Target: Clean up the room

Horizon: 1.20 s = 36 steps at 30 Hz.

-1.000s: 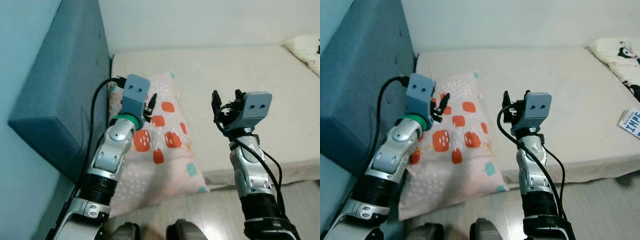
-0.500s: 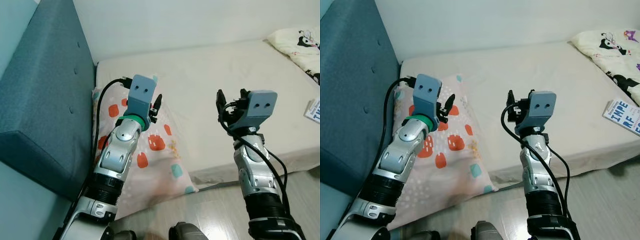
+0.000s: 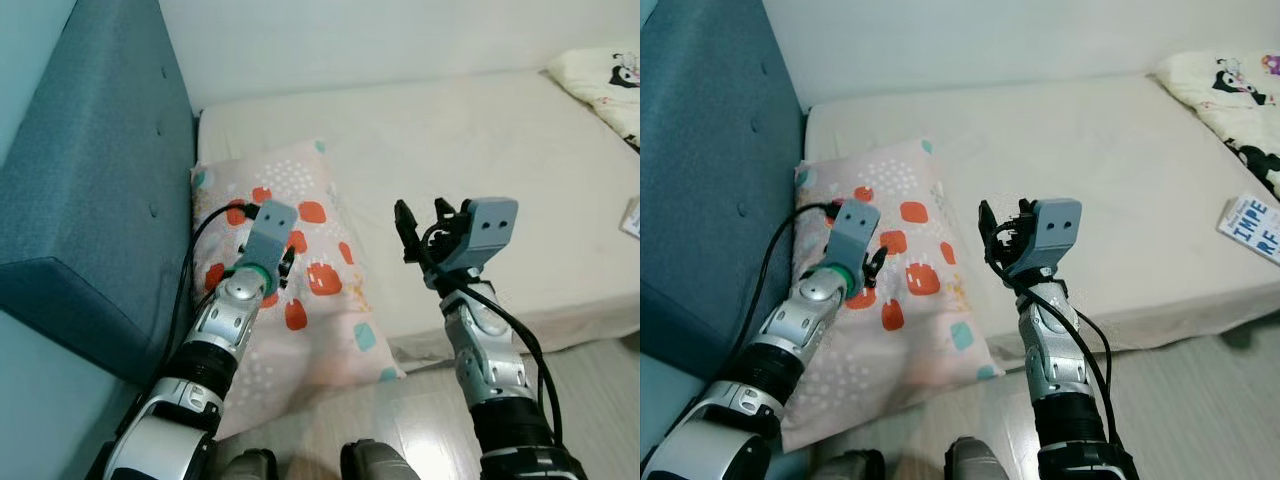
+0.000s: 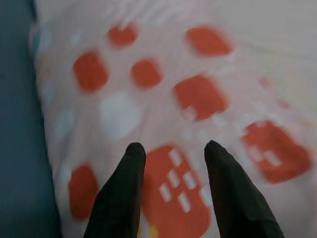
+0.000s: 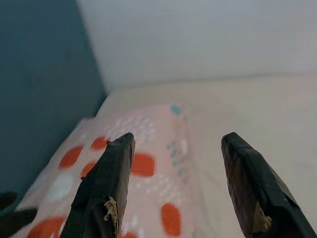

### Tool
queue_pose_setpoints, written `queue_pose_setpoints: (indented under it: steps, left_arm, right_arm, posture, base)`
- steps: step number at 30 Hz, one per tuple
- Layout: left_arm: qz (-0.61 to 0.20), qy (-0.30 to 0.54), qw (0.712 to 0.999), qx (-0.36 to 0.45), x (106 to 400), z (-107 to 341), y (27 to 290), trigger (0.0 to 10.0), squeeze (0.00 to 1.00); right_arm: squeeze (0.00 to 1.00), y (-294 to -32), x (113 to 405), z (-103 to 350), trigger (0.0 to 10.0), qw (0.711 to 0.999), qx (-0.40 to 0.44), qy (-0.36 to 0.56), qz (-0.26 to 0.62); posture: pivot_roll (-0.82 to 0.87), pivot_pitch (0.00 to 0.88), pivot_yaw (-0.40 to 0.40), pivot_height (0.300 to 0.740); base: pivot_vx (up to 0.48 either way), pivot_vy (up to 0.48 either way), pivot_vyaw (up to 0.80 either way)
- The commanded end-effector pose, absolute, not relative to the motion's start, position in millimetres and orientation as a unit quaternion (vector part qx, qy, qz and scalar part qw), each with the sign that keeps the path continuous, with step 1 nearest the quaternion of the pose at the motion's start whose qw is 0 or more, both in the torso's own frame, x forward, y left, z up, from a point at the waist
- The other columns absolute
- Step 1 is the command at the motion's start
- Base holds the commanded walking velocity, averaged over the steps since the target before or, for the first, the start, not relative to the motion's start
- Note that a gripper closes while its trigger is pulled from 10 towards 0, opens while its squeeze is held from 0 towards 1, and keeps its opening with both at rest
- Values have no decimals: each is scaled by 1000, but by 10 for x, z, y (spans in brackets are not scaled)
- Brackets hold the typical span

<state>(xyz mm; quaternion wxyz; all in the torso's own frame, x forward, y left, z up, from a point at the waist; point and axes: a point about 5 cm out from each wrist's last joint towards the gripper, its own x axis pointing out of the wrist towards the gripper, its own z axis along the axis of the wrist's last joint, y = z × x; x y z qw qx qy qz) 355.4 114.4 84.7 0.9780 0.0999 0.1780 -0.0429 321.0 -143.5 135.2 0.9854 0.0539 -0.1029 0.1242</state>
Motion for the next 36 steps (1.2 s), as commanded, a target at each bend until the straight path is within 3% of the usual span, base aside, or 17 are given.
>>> queue_pose_setpoints:
  steps: [1,9,17,24,27,30,36]
  left_arm:
    - [-16,204,977,65,3507,714,1183,10000,0]
    - [12,203,979,12,3508,671,1237,10000,0]
    - [73,137,988,-12,3598,831,1498,10000,0]
    - [153,195,968,-42,3525,655,1723,10000,0]
    - [145,226,959,-94,3487,560,1692,10000,0]
    - [128,270,934,-196,3437,442,1596,10000,0]
    - [139,266,926,-228,3444,448,1600,10000,0]
  right_arm:
    - [0,-1396,3169,1211,10000,986,35,-75,145]
    - [0,-1355,3195,1179,10000,985,6,-68,156]
    - [0,-1344,3296,1330,10000,987,-15,-100,122]
    - [0,-1302,3269,1368,10000,986,-19,-112,122]
    - [0,-1295,3240,1388,10000,986,-18,-117,120]
    - [0,-1341,3168,1348,10000,987,-18,-111,114]
    - [0,-1365,3142,1317,10000,988,-19,-106,111]
  posture:
    - [-59,177,29,740]
    - [-45,245,26,740]
    - [-36,304,34,740]
    - [-46,345,41,740]
    - [-54,363,40,740]
    - [-63,406,45,740]
    - [-63,420,47,740]
  base:
    - [0,0,0]
    - [0,0,0]
    - [0,0,0]
    - [0,0,0]
    - [0,0,0]
    - [0,0,0]
    - [0,0,0]
